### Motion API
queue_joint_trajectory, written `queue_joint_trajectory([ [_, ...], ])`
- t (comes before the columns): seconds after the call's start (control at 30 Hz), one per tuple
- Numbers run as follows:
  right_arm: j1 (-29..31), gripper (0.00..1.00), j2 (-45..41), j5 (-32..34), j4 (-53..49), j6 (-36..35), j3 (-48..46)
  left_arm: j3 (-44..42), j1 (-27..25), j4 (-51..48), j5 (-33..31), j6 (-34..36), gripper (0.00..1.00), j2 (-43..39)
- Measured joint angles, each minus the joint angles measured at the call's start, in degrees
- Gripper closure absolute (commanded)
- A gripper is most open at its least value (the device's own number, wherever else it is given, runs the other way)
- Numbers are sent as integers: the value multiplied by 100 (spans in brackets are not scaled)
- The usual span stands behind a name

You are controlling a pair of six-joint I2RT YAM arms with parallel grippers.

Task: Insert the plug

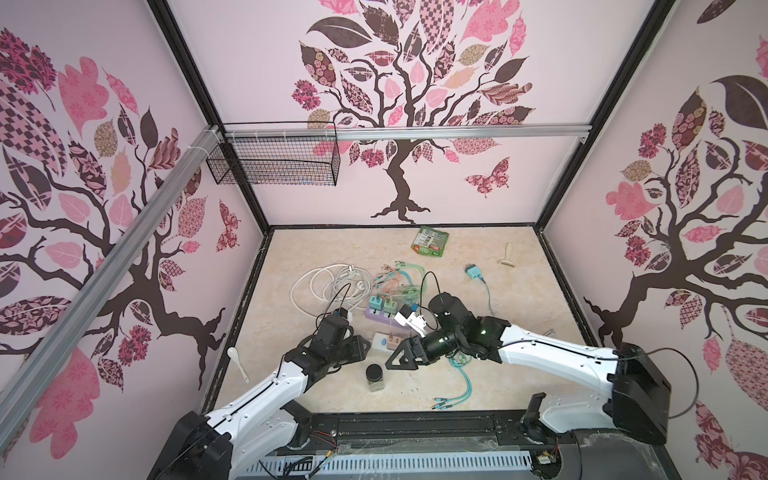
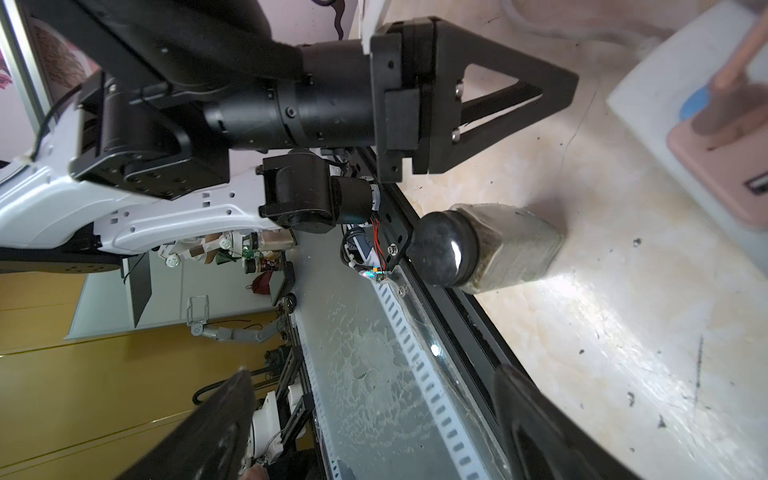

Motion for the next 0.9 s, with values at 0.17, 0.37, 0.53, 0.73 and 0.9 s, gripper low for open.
queue_joint_trajectory([
  [0.17,-85,32,-997,695,-374,-31,-334,31,2,-24,-22,26,63,7],
  [0.37,-769,49,-1773,1639,-883,332,-896,33,7,-31,-39,42,63,11],
  [0.53,-1331,40,-1720,2221,-1338,592,-1335,66,17,-70,-59,57,63,9],
  [0.73,-1355,43,-1220,2529,-1335,844,-1530,105,28,-85,-96,68,64,0],
  [0.9,-1388,45,-848,3060,-1322,1084,-1534,105,33,-116,-105,63,63,-98],
])
